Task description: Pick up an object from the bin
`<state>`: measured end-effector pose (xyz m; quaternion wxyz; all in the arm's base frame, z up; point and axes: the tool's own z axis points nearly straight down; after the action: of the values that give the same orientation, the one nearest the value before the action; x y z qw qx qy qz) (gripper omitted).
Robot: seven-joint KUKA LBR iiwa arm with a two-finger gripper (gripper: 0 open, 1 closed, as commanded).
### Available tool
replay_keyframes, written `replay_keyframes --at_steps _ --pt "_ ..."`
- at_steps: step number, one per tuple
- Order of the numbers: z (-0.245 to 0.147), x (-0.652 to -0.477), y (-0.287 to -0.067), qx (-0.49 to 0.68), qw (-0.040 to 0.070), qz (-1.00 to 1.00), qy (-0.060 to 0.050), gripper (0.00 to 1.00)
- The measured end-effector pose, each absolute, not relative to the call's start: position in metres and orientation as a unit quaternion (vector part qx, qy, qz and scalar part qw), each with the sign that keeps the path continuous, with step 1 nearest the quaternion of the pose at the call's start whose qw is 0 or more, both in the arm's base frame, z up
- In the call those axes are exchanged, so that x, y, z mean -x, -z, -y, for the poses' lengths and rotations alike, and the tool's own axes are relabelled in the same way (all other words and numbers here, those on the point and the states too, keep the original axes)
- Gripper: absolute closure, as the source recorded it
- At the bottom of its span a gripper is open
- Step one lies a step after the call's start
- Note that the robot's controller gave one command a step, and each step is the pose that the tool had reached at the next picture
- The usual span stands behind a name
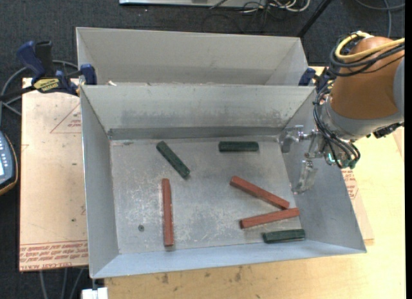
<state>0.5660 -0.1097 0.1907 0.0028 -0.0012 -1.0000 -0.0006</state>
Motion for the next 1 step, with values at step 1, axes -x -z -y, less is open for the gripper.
replay_keyframes --at_steps 1 --pt "0.0624 -0.5777 -0.0653 0.05 0.002 0.999 0.002 0.0"
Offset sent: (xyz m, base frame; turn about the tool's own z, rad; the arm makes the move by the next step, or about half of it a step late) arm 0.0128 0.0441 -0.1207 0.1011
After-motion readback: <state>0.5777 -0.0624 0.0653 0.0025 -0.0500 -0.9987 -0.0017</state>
